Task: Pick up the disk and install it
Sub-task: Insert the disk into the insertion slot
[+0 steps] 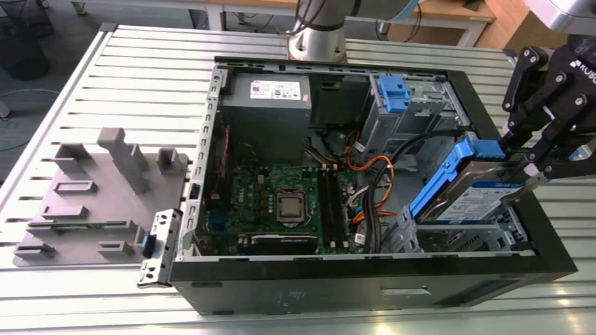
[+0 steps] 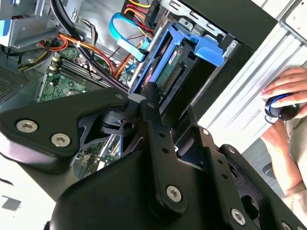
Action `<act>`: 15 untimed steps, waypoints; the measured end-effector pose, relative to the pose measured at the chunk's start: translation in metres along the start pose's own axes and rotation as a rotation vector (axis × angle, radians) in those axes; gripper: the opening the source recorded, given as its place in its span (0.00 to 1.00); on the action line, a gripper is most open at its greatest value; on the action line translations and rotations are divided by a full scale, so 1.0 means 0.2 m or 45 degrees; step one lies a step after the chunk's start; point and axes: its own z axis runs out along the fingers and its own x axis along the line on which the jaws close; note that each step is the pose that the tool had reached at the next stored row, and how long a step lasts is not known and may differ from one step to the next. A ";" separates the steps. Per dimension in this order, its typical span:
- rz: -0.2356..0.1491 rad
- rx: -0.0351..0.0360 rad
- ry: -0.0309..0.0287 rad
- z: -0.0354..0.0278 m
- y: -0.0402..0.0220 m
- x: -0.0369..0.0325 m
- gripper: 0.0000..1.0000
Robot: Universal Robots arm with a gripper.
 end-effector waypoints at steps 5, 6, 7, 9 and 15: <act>0.000 0.0001 -0.0001 0.045 0.000 0.001 0.35; 0.000 0.0000 -0.0001 0.054 -0.001 0.001 0.35; 0.000 0.0000 0.0000 0.063 -0.001 0.001 0.35; 0.000 0.0000 -0.0001 0.082 -0.001 0.002 0.35; 0.000 0.0000 0.0000 0.136 -0.002 0.004 0.35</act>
